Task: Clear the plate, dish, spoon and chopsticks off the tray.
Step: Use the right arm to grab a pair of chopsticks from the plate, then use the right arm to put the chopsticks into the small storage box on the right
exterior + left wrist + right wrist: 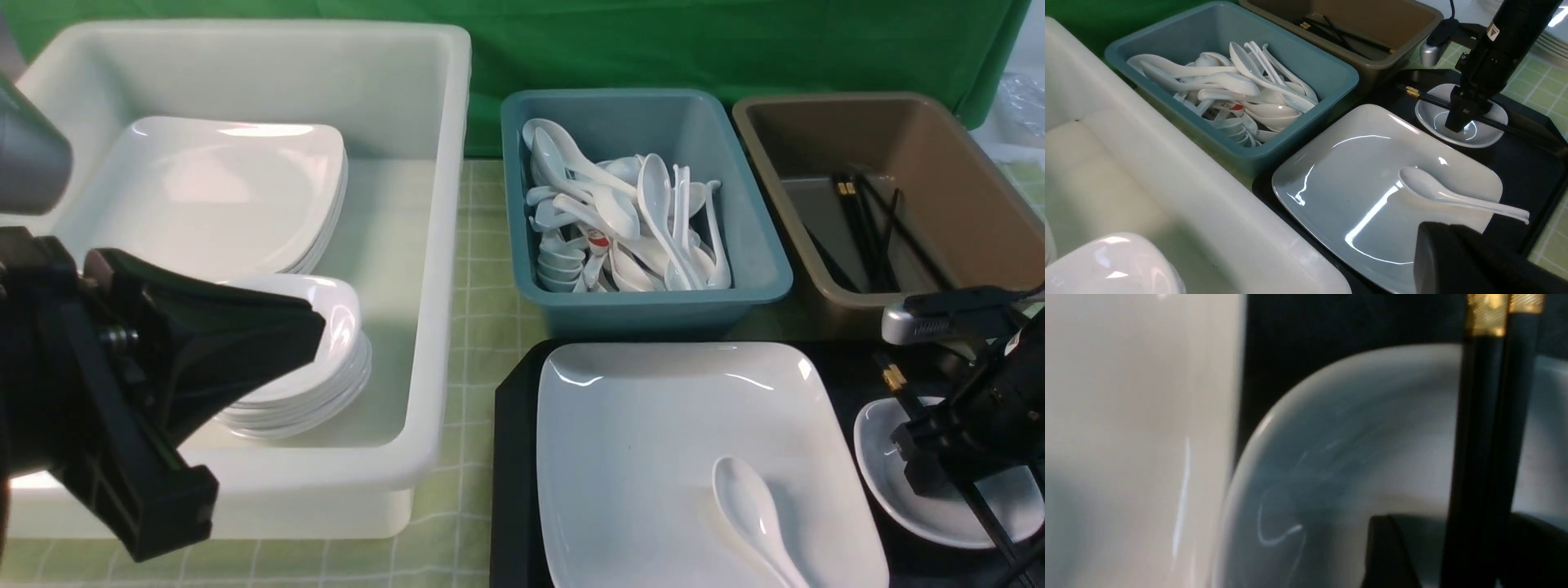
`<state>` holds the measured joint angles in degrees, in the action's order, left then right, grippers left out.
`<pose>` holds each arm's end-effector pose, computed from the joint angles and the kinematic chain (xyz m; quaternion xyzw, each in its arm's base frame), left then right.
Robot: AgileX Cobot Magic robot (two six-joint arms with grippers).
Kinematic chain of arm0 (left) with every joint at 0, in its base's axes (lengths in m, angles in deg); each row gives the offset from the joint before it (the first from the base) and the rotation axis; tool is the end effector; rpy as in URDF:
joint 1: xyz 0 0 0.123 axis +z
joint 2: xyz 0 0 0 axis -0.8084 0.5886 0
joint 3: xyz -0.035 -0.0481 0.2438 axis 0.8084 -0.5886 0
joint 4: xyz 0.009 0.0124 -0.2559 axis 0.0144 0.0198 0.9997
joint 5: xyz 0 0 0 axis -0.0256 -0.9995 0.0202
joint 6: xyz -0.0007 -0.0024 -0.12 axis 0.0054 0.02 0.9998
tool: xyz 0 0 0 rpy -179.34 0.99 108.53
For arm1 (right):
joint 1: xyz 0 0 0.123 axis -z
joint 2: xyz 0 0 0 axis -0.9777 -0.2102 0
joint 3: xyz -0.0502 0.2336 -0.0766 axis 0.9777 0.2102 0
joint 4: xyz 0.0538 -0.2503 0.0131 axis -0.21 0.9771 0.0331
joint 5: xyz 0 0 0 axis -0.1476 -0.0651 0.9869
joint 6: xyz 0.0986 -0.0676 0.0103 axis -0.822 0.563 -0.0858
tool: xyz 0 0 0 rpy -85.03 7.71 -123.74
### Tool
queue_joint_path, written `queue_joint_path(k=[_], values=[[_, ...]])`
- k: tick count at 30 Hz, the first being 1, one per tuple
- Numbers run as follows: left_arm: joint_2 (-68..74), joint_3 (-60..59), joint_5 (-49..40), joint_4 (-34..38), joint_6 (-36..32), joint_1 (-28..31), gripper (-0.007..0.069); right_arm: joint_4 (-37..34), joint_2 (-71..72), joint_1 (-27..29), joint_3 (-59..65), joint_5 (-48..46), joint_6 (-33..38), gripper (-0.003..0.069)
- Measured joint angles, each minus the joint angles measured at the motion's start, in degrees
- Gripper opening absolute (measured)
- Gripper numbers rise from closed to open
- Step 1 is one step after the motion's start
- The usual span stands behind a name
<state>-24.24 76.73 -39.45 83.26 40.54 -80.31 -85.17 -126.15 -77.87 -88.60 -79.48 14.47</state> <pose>0.1609 -0.1191 0.3343 0.3170 0.7803 -0.2117 0.4959 0.3212 0.0052 0.0997 -0.0990 0.9861 0.0085 0.1328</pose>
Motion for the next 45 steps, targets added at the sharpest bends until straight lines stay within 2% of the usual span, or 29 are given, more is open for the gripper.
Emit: queue_joint_path(k=[2, 3, 4, 5, 6, 7, 8, 14, 17, 20, 21, 23, 26, 30, 36, 39, 42, 45], values=[[0.0, 0.0, 0.0, 0.0, 0.0, 0.0, 0.0010, 0.2, -0.2, 0.0, -0.2, 0.2, 0.0, 0.0352], [0.0, 0.0, 0.0, 0.0, 0.0, 0.0, 0.0010, 0.2, -0.2, 0.0, -0.2, 0.1, 0.0, 0.0296], [0.0, 0.0, 0.0, 0.0, 0.0, 0.0, 0.0010, 0.3, -0.2, 0.0, -0.2, 0.1, 0.0, 0.0287], [0.0, 0.0, 0.0, 0.0, 0.0, 0.0, 0.0010, 0.3, -0.2, 0.0, -0.2, -0.3, 0.4, 0.0206], [0.0, 0.0, 0.0, 0.0, 0.0, 0.0, 0.0010, 0.3, -0.2, 0.0, -0.3, -0.4, 0.6, 0.0185], [0.0, 0.0, 0.0, 0.0, 0.0, 0.0, 0.0010, 0.3, -0.3, 0.0, -0.7, -2.1, 1.9, 0.0118], [0.0, 0.0, 0.1, 0.0, -0.1, 0.0, 0.0010, 0.2, -0.4, 0.0, -1.1, -3.5, 2.7, 0.0115], [0.0, 0.0, 2.2, 0.3, -0.2, 0.0, 0.0010, -0.1, 1.5, -0.8, -3.6, -13.5, 7.4, 0.0118], [0.0, 0.0, 5.8, 2.3, -2.0, 0.0, 0.0010, -3.6, 6.5, -3.7, -5.6, -15.6, 10.3, 0.0118], [0.0, 0.0, 9.9, 4.9, -5.4, 0.0, 0.0010, -12.3, 9.6, -4.8, -10.6, -10.3, 10.9, 0.0118], [0.0, 0.0, 10.5, 5.2, -5.8, 0.0, 0.0010, -12.9, 9.6, -4.7, -11.0, -9.8, 10.9, 0.0118], [0.0, 0.0, 13.5, 6.1, -7.3, 0.0, 0.0010, -19.3, 8.2, -3.5, -17.1, -2.4, 10.8, 0.0118], [0.0, 0.0, 16.4, 6.4, -7.9, 0.0, 0.0010, -24.1, 2.4, -1.2, -25.7, 7.6, 9.7, 0.0118], [0.0, 0.0, 17.5, 6.5, -8.1, 0.0, 0.0010, -25.3, -9.0, 1.1, -36.2, 15.5, 5.6, 0.0118], [0.0, 0.0, 17.6, 5.4, -8.1, 0.0, 0.0010, -24.5, -20.5, 1.7, -45.0, 16.6, 5.5, 0.0132], [0.0, 0.0, 17.6, 5.4, -8.1, 0.0, 0.0010, -22.7, -23.0, 1.7, -45.8, 13.8, 5.6, 0.0220], [0.0, 0.0, 17.6, 5.0, -8.1, 0.0, 0.0010, -20.0, -23.4, 1.7, -45.9, 10.9, 5.6, 0.0347], [0.0, 0.0, 17.6, 4.5, -8.1, 0.0, 0.0010, -17.1, -22.1, 1.7, -45.9, 7.5, 4.3, 0.0393]])
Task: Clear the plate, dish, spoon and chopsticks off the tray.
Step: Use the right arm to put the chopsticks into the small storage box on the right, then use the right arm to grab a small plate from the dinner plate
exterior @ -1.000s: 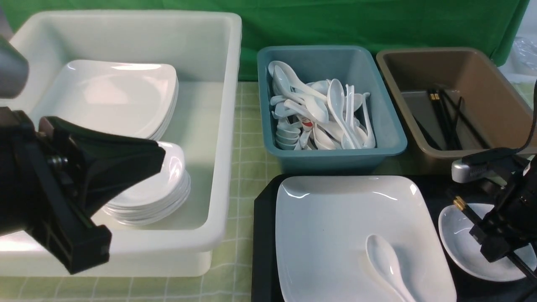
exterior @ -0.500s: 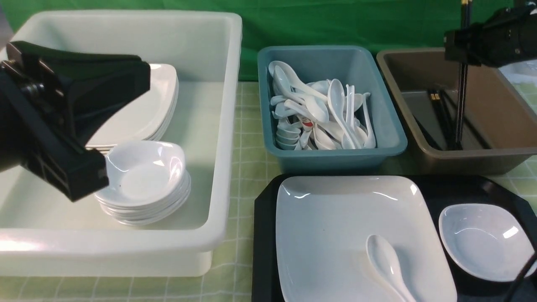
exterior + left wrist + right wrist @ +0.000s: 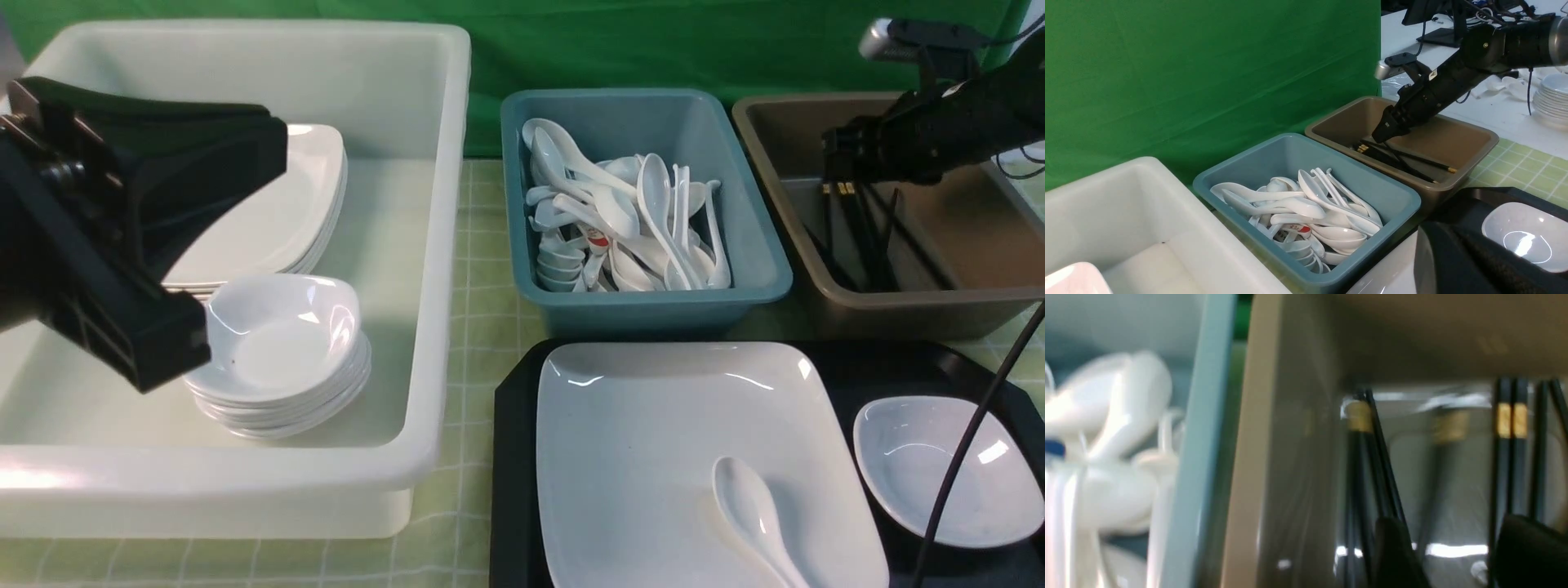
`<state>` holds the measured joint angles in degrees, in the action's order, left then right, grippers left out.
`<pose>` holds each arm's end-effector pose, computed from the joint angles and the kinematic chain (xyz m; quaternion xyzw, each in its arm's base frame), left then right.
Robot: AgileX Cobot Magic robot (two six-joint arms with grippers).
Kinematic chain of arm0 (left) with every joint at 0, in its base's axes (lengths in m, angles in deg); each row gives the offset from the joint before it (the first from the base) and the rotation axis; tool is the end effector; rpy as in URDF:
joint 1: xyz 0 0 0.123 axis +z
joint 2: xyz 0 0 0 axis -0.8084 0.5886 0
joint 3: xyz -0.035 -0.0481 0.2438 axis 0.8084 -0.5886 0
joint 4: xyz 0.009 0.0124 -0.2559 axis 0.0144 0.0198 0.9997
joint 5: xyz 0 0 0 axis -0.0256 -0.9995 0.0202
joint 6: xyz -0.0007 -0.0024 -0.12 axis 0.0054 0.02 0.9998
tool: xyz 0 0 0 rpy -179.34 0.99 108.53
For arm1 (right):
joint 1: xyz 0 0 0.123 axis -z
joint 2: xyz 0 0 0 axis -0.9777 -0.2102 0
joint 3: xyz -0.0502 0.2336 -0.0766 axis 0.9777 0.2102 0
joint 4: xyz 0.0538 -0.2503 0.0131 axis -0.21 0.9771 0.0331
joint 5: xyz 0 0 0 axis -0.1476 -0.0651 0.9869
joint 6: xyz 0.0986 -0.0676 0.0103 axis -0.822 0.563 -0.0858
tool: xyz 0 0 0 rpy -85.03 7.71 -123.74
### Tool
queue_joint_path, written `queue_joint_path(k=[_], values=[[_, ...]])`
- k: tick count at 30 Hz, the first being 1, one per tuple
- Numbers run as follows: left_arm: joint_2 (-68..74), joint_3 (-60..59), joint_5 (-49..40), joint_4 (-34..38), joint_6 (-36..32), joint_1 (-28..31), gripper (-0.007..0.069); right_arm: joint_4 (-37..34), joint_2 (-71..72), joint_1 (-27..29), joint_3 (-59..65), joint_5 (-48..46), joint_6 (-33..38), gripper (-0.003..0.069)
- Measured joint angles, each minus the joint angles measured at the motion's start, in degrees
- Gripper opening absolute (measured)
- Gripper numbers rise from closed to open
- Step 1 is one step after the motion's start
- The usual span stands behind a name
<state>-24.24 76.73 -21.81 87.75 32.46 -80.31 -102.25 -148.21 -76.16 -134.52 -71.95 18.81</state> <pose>0.1781 -0.1143 0.3668 0.2777 0.7048 -0.1820 0.6269 0.5029 0.0055 0.1871 -0.0207 0.9104 0.0725 0.4068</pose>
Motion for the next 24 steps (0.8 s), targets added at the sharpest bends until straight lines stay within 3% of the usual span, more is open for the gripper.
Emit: queue_joint_path(k=[6, 10, 13, 16, 19, 24], values=[[0.0, 0.0, 0.0, -2.4, 0.0, 0.0, 0.0010, 4.9, 8.9, -0.4, 0.0, -13.7, -1.3, 0.0312], [0.0, 0.0, -0.5, -2.9, 0.0, 0.0, 0.0010, 11.8, 16.2, -2.9, 4.1, -24.3, -0.7, 0.0276], [0.0, 0.0, -0.7, -3.0, 0.0, 0.0, 0.0010, 21.3, 24.4, -9.2, 16.4, -31.5, -1.0, 0.0269], [0.0, 0.0, -0.7, -3.1, 0.0, 0.0, 0.0010, 24.2, 28.9, -12.9, 24.6, -33.3, -1.0, 0.0270], [0.0, 0.0, -0.9, -3.1, 0.0, 0.0, 0.0010, 26.2, 34.1, -15.1, 37.5, -32.0, -1.0, 0.0331], [0.0, 0.0, -1.4, -3.1, 0.0, 0.0, 0.0010, 28.8, 35.8, -15.2, 51.2, -23.6, 1.2, 0.0523]])
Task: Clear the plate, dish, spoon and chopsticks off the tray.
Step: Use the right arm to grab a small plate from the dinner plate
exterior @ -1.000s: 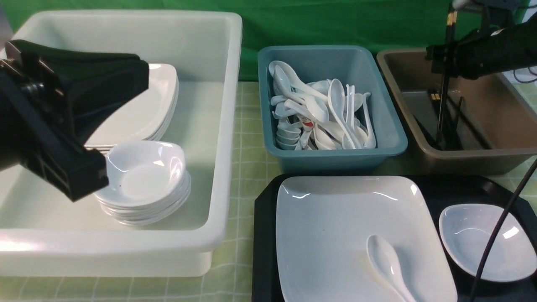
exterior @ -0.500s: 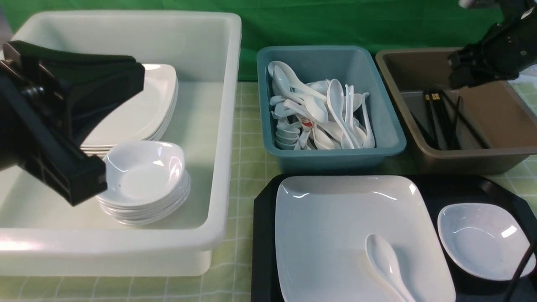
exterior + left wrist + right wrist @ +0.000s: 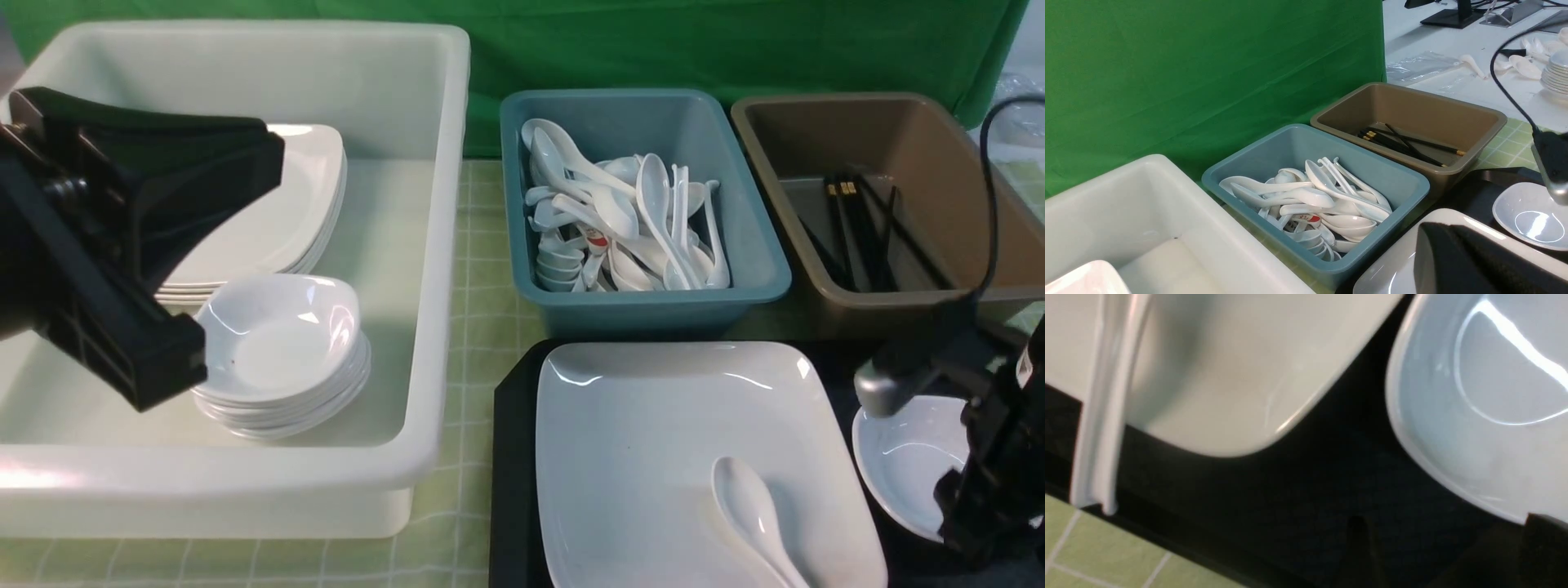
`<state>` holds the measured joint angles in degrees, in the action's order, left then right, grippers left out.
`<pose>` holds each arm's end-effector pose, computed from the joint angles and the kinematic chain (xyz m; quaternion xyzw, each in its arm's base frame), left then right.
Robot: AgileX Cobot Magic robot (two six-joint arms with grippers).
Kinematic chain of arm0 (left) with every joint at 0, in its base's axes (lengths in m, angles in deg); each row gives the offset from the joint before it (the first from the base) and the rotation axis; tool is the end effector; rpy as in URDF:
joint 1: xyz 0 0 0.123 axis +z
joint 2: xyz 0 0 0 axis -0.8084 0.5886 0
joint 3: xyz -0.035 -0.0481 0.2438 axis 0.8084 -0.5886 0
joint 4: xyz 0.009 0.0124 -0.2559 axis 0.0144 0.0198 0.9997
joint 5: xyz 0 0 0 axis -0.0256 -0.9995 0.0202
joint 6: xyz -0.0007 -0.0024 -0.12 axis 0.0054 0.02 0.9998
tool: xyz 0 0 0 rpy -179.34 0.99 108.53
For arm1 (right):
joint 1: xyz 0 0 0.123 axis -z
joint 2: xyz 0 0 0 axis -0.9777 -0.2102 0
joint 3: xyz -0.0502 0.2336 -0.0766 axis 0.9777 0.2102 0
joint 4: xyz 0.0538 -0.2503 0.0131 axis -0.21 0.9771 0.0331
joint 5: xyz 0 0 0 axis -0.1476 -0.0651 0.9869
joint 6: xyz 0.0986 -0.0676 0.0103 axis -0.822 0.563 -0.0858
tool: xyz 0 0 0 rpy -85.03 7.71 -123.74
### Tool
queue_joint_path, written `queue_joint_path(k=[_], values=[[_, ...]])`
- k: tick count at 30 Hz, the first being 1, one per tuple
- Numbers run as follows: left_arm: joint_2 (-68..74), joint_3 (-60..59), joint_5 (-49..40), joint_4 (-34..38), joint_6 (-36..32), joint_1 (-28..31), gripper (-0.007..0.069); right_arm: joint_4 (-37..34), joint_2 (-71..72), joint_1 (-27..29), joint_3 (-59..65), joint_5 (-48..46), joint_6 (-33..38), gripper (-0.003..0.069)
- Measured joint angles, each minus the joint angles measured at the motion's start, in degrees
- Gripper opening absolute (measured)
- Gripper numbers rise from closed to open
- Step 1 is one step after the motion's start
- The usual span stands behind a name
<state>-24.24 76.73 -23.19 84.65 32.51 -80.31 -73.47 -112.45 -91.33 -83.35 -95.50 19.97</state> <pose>0.1780 -0.1135 0.3632 0.2974 0.7076 -0.1616 0.6202 0.2620 0.0502 0.1417 -0.3229 0.9427 -0.0571 0.0617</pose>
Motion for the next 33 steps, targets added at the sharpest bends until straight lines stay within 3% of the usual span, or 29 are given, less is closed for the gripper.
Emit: queue_joint_path(k=[5, 9, 20, 23, 29, 33], values=[[0.0, 0.0, -0.8, 0.0, -0.1, 0.0, 0.0010, 2.5, -0.8, 0.0, 5.2, 11.8, 0.4, 0.0556], [0.0, 0.0, -0.8, 0.0, -0.1, 0.0, 0.0010, 5.5, -3.5, 0.0, 5.7, 16.1, 0.4, 0.0548], [0.0, 0.0, -1.2, 0.2, -0.1, 0.0, 0.0010, 6.0, -7.4, -0.5, 5.5, 18.1, 0.4, 0.0353], [0.0, 0.0, -1.7, 0.2, -0.1, 0.0, 0.0010, 6.0, -7.2, -1.6, 4.5, 18.4, -0.6, 0.0258], [0.0, 0.0, -2.9, 0.2, 0.0, 0.0, 0.0010, 5.9, -0.8, -7.5, -3.0, 3.8, -7.6, 0.0065], [-0.1, 0.0, -3.0, -1.1, 0.2, 0.0, 0.0010, 5.5, 4.3, -14.9, -12.3, -5.2, -13.9, 0.0058]])
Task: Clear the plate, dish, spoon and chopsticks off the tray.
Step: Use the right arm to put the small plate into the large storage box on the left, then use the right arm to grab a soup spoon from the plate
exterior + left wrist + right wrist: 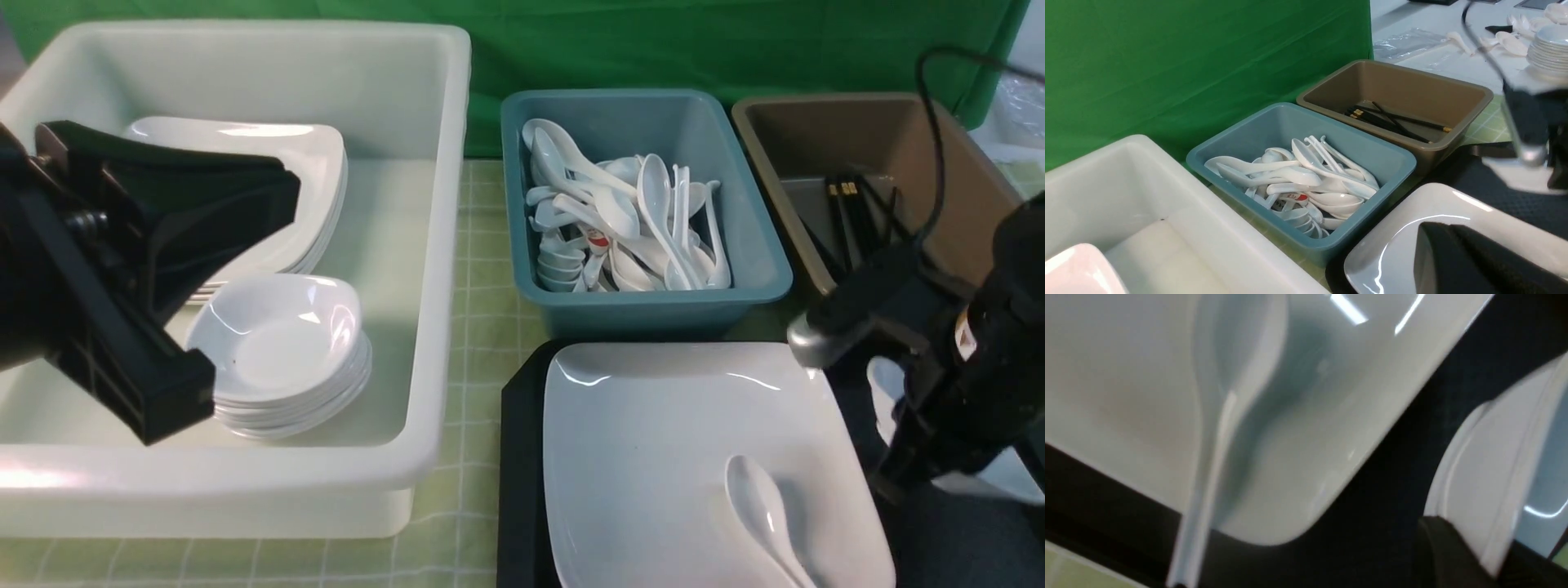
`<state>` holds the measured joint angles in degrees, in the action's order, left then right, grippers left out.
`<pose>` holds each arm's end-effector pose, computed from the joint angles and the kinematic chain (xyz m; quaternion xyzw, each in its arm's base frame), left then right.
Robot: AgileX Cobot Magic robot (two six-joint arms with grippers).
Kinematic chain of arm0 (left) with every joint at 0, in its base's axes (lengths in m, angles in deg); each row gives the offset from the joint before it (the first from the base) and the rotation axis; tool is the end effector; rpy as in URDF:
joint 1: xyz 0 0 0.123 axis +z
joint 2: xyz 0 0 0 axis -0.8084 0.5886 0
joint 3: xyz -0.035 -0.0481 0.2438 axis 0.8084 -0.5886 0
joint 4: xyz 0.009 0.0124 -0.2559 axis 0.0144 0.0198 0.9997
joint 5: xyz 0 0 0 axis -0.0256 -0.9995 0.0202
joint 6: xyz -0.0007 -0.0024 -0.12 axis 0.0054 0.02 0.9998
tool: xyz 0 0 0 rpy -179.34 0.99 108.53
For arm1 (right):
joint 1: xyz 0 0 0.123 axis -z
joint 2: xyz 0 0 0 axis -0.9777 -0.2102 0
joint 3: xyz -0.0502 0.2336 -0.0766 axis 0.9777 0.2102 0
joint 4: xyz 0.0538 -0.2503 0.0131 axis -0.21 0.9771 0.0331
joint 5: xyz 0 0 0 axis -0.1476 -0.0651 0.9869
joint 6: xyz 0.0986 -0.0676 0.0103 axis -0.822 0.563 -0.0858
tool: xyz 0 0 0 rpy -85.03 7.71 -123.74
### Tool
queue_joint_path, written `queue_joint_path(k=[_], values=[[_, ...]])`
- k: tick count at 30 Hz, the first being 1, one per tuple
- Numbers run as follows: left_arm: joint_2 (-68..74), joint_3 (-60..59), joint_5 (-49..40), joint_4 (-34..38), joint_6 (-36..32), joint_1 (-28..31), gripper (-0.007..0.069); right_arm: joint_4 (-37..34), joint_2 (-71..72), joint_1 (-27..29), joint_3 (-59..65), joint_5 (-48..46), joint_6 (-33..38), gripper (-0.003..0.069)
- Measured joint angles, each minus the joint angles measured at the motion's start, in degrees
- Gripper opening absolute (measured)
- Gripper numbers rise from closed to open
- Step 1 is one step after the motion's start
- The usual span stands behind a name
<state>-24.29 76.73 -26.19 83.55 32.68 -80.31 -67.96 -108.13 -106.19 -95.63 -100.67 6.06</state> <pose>0.1755 -0.1144 0.3575 0.3141 0.7172 -0.1592 0.6013 0.2693 0.1196 0.2202 -0.3343 0.9225 -0.0700 0.1798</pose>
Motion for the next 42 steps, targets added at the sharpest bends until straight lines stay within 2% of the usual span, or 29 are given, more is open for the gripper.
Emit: queue_joint_path(k=[1, 2, 3, 4, 7, 8, 12, 16, 21, 27, 29, 31, 32, 34, 35, 38, 41, 42], values=[[-0.4, 0.0, 0.0, -1.5, 0.9, 0.0, 0.0010, -0.1, 0.9, -3.2, -3.9, -0.8, -1.3, 0.0058], [-0.5, 0.0, 0.0, -1.8, 1.2, 0.0, 0.0010, -0.2, 1.1, -3.2, -4.6, -0.8, -1.3, 0.0058], [-1.0, 0.0, 0.0, -3.3, 2.7, 0.0, 0.0010, -0.3, 1.4, -6.3, -7.9, -0.8, -2.1, 0.0058], [-2.9, 0.0, -0.5, -8.0, 8.0, 0.0, 0.0010, -0.4, 1.0, -12.6, -13.3, 0.8, -2.4, 0.0058], [-6.6, 0.0, -2.1, -15.7, 16.5, 0.0, 0.0010, -0.9, -1.5, -20.3, -20.4, 4.1, -0.8, 0.0058], [-10.8, 0.0, -4.2, -21.6, 22.9, 0.0, 0.0010, -1.4, -5.5, -24.8, -26.0, 7.5, 1.0, 0.0058], [-19.8, 0.1, -9.3, -33.5, 34.6, 0.0, 0.0010, -1.9, -16.8, -30.7, -37.1, 12.1, 7.3, 0.0058], [-26.9, 0.1, -14.7, -40.2, 40.2, 0.0, 0.0010, -2.1, -31.2, -32.5, -48.8, 14.2, 14.7, 0.0058], [-28.8, 0.1, -19.0, -40.5, 40.8, 0.0, 0.0010, 0.3, -42.6, -32.5, -58.6, 14.2, 19.8, 0.0059], [-28.8, 0.1, -20.5, -39.5, 40.5, 0.0, 0.0010, 2.2, -48.3, -32.5, -61.8, 14.5, 20.6, 0.0097], [-28.8, 0.1, -19.8, -39.4, 40.3, 0.0, 0.0010, 2.0, -48.5, -32.5, -61.6, 14.7, 20.6, 0.0157], [-28.8, 0.1, -18.4, -39.1, 40.3, 0.0, 0.0010, 2.0, -48.3, -32.5, -61.6, 14.5, 20.6, 0.0261], [-28.8, 0.1, -18.3, -39.1, 40.3, 0.0, 0.0010, 2.0, -48.2, -32.5, -61.6, 14.5, 20.6, 0.0271], [-28.5, 0.1, -16.1, -38.5, 40.3, 0.0, 0.0010, 2.4, -47.7, -32.5, -61.6, 11.9, 20.7, 0.0391], [-28.3, 0.1, -15.4, -38.4, 40.3, 0.0, 0.0010, 2.7, -47.3, -32.5, -61.6, 10.1, 20.7, 0.0421], [-26.9, 0.1, -13.7, -37.8, 40.2, 0.0, 0.0010, 4.5, -44.8, -32.5, -61.6, 3.3, 20.8, 0.0470], [-25.2, 0.1, -13.4, -36.2, 39.2, 0.0, 0.0010, 5.4, -41.7, -32.5, -61.6, -1.5, 20.2, 0.0461], [-23.5, 0.1, -13.3, -34.4, 38.0, 0.0, 0.0010, 5.7, -38.8, -32.4, -61.6, -5.5, 18.9, 0.0429]])
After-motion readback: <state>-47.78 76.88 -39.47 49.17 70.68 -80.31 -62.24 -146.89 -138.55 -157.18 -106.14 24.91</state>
